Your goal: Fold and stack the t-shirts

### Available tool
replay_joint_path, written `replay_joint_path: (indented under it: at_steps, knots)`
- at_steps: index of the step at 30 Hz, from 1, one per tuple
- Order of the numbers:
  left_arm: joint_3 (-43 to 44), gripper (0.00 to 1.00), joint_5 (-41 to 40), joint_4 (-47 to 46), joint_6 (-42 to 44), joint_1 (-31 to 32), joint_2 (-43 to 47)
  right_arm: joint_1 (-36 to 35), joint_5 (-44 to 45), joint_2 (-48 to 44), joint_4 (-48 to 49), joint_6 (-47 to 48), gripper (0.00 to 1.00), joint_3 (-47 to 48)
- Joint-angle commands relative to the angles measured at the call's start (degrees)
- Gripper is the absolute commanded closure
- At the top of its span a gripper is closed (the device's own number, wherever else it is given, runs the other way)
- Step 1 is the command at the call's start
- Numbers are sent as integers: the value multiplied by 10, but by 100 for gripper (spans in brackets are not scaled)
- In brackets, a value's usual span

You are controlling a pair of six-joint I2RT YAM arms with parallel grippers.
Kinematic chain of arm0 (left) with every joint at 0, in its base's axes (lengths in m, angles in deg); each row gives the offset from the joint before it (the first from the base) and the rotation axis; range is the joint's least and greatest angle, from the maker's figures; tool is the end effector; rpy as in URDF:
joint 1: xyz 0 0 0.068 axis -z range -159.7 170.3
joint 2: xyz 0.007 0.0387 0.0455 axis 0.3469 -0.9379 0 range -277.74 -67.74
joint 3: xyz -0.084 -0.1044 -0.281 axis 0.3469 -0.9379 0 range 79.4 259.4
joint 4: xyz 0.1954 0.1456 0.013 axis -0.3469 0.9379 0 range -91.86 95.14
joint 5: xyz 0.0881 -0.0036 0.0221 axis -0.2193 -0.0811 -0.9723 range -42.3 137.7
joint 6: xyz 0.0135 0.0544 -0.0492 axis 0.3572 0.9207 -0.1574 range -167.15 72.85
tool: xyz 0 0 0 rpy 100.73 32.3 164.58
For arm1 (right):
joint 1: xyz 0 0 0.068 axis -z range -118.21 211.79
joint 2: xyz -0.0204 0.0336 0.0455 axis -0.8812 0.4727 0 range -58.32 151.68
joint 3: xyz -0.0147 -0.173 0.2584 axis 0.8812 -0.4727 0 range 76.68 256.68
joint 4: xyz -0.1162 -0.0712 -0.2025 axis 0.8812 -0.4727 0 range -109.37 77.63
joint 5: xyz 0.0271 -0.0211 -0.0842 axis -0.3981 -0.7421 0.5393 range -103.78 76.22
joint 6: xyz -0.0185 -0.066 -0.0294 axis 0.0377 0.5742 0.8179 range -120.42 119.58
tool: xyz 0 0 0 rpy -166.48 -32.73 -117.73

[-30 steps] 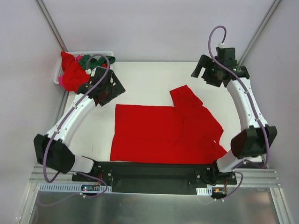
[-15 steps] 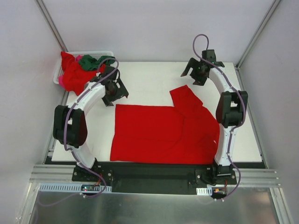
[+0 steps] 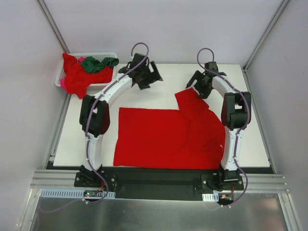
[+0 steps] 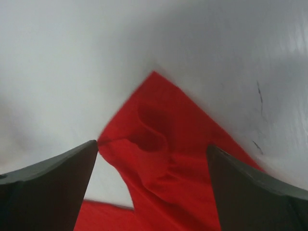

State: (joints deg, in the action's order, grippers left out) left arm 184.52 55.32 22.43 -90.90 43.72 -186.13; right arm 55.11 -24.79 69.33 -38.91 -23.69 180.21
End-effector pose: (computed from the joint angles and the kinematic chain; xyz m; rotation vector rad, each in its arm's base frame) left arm 0.4612 -0.2089 0.3041 -0.3367 2.3133 -0.7661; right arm 0.5176 0.0726 0.2113 0.2742 2.4740 0.4614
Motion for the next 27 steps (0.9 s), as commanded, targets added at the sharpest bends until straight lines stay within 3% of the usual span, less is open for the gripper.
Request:
replay_joint_path:
  at_steps: [1, 12, 17, 22, 27]
  knots:
    - [43, 14, 48, -126, -83, 36, -68, -3, -1, -29, 17, -17, 0, -22]
    - [104, 19, 75, -323, -192, 94, -205, 3, 87, -38, -40, -35, 0, -48]
    - [187, 22, 90, -340, -215, 107, -275, 10, 90, -41, -48, -22, 0, -50]
    - [146, 25, 86, -350, -223, 108, -270, 18, 70, -38, -48, -14, 5, -41]
    - [61, 28, 38, -345, -165, 107, -204, 19, 80, -33, -67, -1, 7, -23]
